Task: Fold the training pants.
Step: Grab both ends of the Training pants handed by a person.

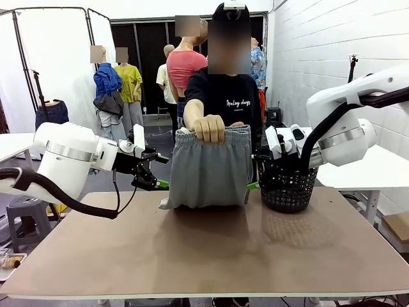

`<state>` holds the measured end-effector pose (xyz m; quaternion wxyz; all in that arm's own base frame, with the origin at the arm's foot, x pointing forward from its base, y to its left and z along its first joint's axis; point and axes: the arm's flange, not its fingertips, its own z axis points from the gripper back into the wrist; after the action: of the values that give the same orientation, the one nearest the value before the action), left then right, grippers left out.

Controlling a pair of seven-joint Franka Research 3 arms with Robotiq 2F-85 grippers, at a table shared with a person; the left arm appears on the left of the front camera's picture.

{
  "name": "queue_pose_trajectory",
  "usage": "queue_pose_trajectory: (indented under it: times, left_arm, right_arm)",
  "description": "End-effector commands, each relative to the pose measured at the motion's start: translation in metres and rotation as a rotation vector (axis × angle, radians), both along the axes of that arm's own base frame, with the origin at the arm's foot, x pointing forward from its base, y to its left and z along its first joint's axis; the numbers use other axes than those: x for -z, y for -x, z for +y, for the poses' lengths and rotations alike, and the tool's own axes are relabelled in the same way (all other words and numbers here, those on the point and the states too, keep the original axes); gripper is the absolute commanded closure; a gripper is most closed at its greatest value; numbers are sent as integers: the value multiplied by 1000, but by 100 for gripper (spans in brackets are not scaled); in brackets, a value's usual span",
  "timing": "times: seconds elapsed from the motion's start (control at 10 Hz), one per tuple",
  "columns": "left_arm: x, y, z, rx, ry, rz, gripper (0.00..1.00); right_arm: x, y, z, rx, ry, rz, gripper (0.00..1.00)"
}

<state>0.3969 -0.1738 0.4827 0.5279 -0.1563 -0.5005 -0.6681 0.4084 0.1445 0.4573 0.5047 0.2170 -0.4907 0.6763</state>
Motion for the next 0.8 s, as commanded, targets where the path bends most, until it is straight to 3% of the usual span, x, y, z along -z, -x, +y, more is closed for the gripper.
queue_pose_trajectory:
  times: [0.0,0.3,0.7]
  left_arm:
    - [8,-5,-6,60,45,12,0]
    - [5,-5,-13,105,96,61,0]
    - [2,1,-26,75,177,78,0]
  right_arm:
    - [-2,0,2,-8,-18,-28,0]
    - [-3,-2,5,-32,-42,-36,0]
    - [-8,3,15,-147,-120,-32,0]
